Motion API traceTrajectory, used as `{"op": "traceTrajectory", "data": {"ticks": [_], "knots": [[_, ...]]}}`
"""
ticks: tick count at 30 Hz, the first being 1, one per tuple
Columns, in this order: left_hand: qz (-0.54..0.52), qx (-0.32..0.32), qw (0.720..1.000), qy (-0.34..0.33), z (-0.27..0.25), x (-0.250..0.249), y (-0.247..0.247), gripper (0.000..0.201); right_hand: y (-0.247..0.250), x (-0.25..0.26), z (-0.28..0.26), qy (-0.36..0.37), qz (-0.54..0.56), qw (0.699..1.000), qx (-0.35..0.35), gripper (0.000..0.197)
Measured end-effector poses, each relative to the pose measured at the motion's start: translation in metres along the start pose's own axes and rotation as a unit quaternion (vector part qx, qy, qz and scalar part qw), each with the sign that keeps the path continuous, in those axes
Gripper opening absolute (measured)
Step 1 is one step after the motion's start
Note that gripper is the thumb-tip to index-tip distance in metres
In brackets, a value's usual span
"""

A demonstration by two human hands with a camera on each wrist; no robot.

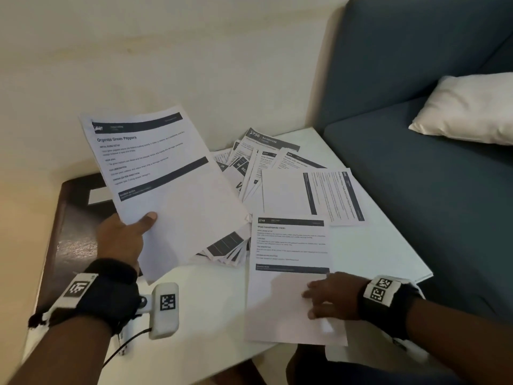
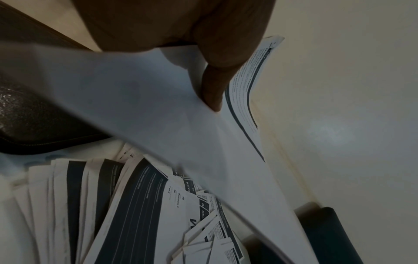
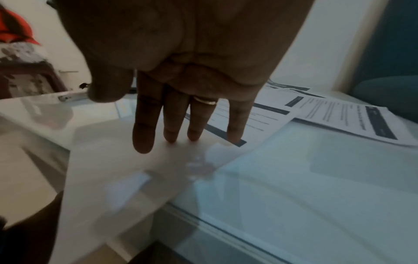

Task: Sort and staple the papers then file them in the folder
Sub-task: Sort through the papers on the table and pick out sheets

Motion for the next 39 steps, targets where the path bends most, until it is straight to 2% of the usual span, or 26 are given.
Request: {"op": "traceTrajectory", "data": {"ticks": [1, 4, 6, 7, 9, 11, 12, 15, 21, 28, 34, 39], "knots": [[0.007, 0.002, 1.0, -0.004, 0.002, -0.001, -0.001, 0.033, 0.006, -0.004, 0.001, -0.025, 0.032, 0.998, -0.039, 0.083], [0.019, 0.004, 1.0, -0.004, 0.003, 0.003, -0.001, 0.033, 0.022, -0.016, 0.008, -0.111, 0.095, 0.975, -0.169, 0.033], [0.019, 0.001, 1.0, -0.002, 0.005, 0.004, 0.0, 0.034, 0.029, -0.03, 0.014, -0.203, 0.125, 0.948, -0.21, 0.022], [0.018, 0.0, 1.0, -0.001, 0.006, 0.005, -0.001, 0.034, 0.029, -0.04, 0.017, -0.252, 0.144, 0.932, -0.219, 0.025], [0.023, 0.002, 1.0, -0.001, 0.007, 0.008, -0.002, 0.033, 0.025, -0.057, 0.021, -0.345, 0.21, 0.887, -0.223, 0.051], [0.029, 0.004, 1.0, -0.002, 0.008, 0.009, -0.003, 0.033, 0.02, -0.063, 0.024, -0.406, 0.284, 0.839, -0.224, 0.078], [0.032, 0.005, 0.999, -0.003, 0.007, 0.009, -0.004, 0.033, 0.017, -0.061, 0.026, -0.425, 0.301, 0.825, -0.219, 0.086], [0.044, 0.004, 0.999, -0.005, 0.008, 0.012, -0.005, 0.034, 0.009, -0.046, 0.039, -0.447, 0.298, 0.819, -0.202, 0.097], [0.059, 0.016, 0.998, -0.013, 0.008, 0.014, -0.005, 0.035, 0.008, -0.039, 0.051, -0.47, 0.333, 0.793, -0.2, 0.099], [0.058, 0.017, 0.998, -0.013, 0.011, 0.018, -0.006, 0.031, 0.001, -0.056, 0.05, -0.483, 0.373, 0.77, -0.187, 0.09], [0.057, 0.033, 0.998, -0.019, 0.009, 0.02, -0.01, 0.027, 0.0, -0.057, 0.043, -0.505, 0.405, 0.736, -0.199, 0.091], [0.043, 0.046, 0.998, -0.008, 0.011, 0.025, -0.013, 0.023, -0.001, -0.063, 0.04, -0.491, 0.419, 0.736, -0.203, 0.096]]}}
Point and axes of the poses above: each hand's wrist, its own z-axis towards the middle knuckle, its own y-axis out of the back of the hand, x = y × z, the point moved 4 cm from there along z, towards the middle knuckle, and after that the axes turned 2 degrees about -z, right-handed, at the moved point
